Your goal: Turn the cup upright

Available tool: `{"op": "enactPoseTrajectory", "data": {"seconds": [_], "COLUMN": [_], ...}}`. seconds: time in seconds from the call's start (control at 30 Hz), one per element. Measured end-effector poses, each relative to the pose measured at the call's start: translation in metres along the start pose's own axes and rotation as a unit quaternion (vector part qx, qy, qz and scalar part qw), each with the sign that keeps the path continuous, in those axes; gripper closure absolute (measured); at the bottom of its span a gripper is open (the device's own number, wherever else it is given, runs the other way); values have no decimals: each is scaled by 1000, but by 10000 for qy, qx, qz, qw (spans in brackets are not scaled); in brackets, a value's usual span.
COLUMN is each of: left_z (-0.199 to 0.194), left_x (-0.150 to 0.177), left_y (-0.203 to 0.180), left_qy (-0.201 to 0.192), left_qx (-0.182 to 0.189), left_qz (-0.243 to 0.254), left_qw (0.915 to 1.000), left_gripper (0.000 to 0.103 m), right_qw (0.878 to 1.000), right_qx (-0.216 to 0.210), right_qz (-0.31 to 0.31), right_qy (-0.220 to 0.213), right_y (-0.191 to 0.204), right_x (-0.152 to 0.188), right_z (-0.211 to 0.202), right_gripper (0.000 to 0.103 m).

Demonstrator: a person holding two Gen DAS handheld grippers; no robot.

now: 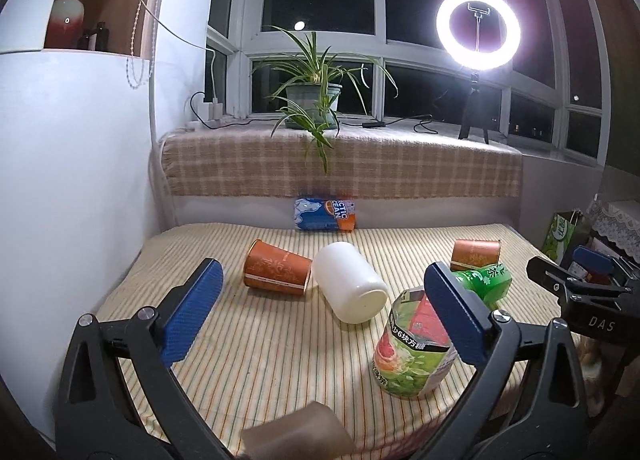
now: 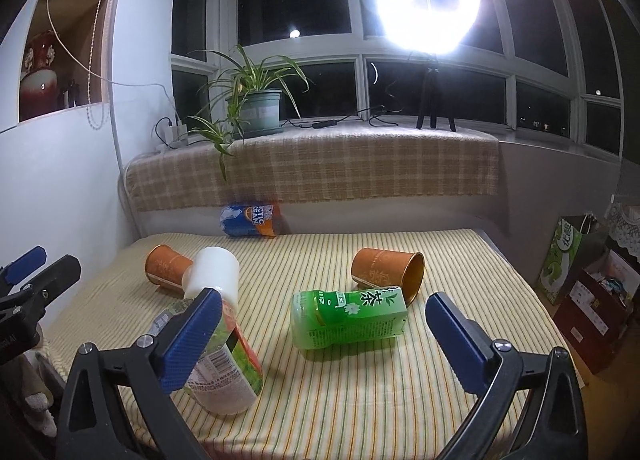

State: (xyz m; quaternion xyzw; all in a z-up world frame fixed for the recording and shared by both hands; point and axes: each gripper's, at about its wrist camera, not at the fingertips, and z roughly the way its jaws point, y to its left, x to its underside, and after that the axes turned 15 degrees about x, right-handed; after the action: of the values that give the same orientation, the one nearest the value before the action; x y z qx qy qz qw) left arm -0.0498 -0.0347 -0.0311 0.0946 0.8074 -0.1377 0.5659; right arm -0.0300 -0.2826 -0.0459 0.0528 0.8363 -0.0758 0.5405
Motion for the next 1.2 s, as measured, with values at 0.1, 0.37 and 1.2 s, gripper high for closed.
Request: {"op": "enactPoseTrajectory", "data": {"seconds": [0.1, 0.37, 1.2], "left_z": [-1, -1, -3], "left_x": [0, 0, -4], "left_y": [-1, -2, -3], "left_qy": [-2, 2, -4], "left_qx": [-3, -7, -23], "left_qz": [5, 10, 28], "left_qw": [10000, 10000, 10000], "left_gripper": [0, 0, 0], "right_qw": [10000, 10000, 9999], "right_qx": [-9, 16, 14], "right_qz": [-8, 78, 103], "right_qy": [7, -2, 24], "right_y": [-1, -6, -9], "right_x": [1, 1, 2], "right_z": [-1, -2, 0], "right_gripper": [0, 0, 0]}}
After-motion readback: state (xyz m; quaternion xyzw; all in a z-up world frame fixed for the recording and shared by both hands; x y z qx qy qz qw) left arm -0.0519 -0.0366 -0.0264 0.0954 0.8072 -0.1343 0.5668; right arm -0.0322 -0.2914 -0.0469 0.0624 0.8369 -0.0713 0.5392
